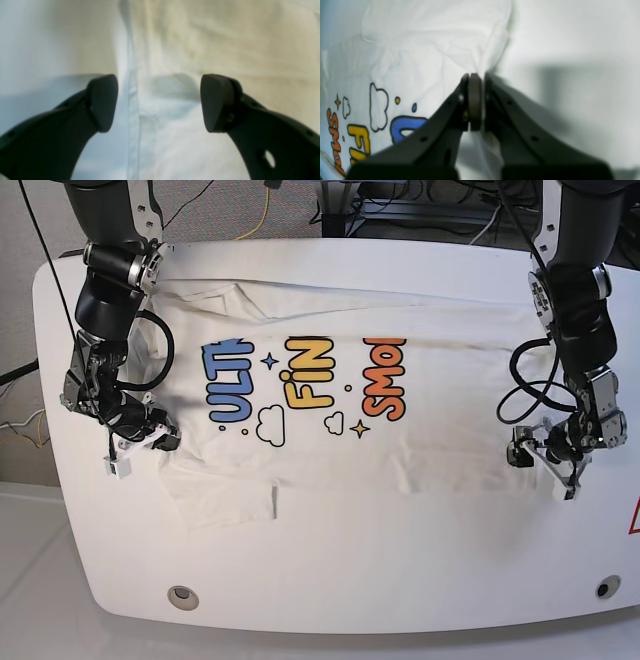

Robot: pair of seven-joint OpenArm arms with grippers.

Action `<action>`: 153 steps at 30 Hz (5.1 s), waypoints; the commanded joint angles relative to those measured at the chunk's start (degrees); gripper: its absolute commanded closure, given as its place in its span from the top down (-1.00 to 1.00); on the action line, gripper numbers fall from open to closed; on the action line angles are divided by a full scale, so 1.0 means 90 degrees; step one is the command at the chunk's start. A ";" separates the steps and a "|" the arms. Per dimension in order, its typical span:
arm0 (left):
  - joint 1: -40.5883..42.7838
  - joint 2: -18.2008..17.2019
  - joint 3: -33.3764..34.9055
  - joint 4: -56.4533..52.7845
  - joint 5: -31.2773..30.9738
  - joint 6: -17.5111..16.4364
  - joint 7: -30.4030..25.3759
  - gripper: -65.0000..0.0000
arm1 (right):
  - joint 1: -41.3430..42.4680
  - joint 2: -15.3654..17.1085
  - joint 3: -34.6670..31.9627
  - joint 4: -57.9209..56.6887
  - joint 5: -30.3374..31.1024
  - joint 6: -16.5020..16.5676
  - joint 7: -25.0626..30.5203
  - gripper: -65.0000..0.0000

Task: Fold the T-shirt properly
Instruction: 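Close both grippers on the shirt's side edges, then lift and pull the gripped edges toward the collar, folding the shirt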

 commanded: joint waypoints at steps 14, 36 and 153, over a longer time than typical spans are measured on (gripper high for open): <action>-0.0354 -0.0065 0.0002 -0.0629 0.0108 -0.0004 -0.0287 0.54 | 0.0096 0.0080 -0.0025 0.0119 -0.0116 0.0024 -0.0177 -1.00; -0.0378 0.0061 -0.0069 -0.0875 0.0070 -0.0253 -0.0188 0.54 | 0.0072 0.0097 -0.0049 0.0102 -0.0107 0.0043 -0.0329 -1.00; 0.3604 -0.0580 -0.0001 0.5132 -0.0919 -0.1157 0.1103 -1.00 | -0.2728 0.0096 0.0971 0.5488 0.1470 0.0009 -0.2362 -1.00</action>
